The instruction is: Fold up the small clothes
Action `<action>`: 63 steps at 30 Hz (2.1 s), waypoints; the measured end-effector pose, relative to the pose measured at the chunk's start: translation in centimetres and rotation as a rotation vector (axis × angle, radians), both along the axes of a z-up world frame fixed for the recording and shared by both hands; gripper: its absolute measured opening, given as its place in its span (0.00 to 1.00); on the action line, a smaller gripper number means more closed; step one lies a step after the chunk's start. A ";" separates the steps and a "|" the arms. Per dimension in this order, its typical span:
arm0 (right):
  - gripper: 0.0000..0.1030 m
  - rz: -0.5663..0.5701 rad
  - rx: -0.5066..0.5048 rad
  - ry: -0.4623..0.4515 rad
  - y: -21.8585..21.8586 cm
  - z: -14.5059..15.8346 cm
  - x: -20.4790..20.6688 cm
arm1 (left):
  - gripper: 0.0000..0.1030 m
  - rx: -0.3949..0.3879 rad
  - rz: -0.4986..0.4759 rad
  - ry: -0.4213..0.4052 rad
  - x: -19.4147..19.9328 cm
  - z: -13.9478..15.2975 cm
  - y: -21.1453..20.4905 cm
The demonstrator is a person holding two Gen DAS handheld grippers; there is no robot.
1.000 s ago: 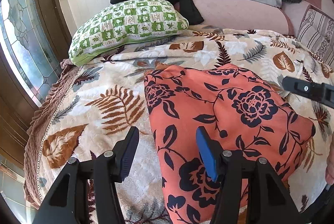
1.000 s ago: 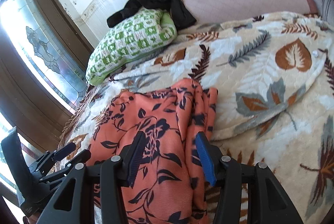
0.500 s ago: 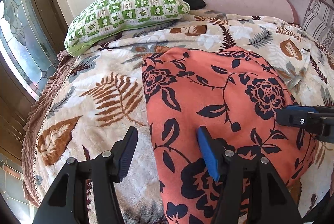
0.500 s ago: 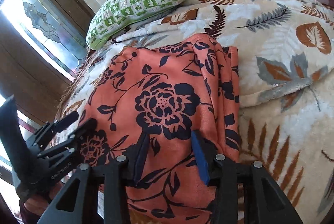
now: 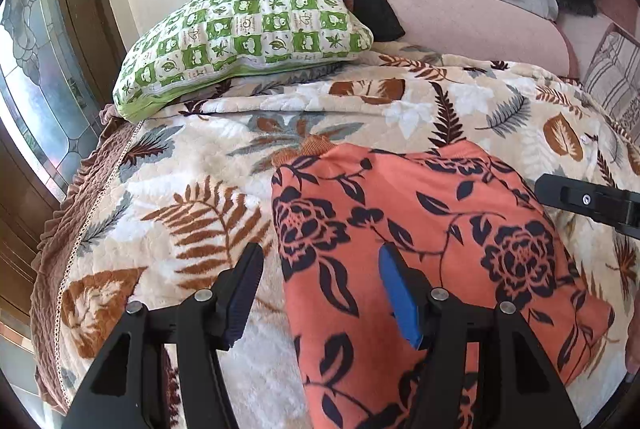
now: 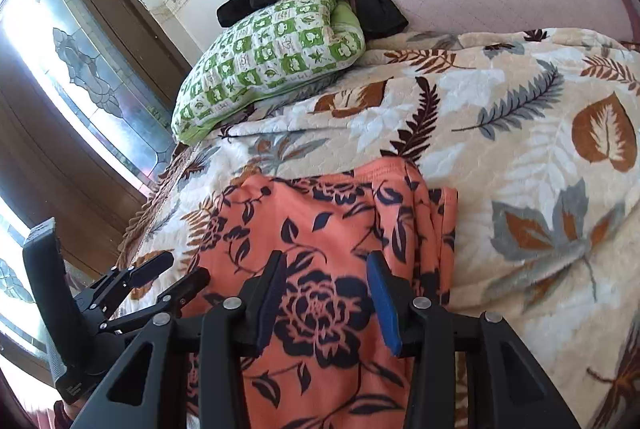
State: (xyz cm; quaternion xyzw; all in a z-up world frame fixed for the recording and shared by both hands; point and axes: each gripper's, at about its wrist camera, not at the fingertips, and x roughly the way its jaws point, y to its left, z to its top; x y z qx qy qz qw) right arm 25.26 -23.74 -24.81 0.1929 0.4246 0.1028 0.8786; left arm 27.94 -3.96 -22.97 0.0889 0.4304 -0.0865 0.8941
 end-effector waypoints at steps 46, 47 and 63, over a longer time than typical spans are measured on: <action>0.49 0.023 0.183 0.109 -1.1 -2.1 -11.7 | 0.73 0.119 0.040 -0.048 -13.5 0.7 -0.3; 0.49 0.005 0.184 0.069 -1.6 -1.4 -12.4 | 0.73 0.110 0.041 -0.063 -14.1 1.6 -0.4; 0.59 -0.141 0.116 -0.264 -5.4 4.9 -17.3 | 0.81 0.078 0.070 -0.229 -18.0 11.3 -2.5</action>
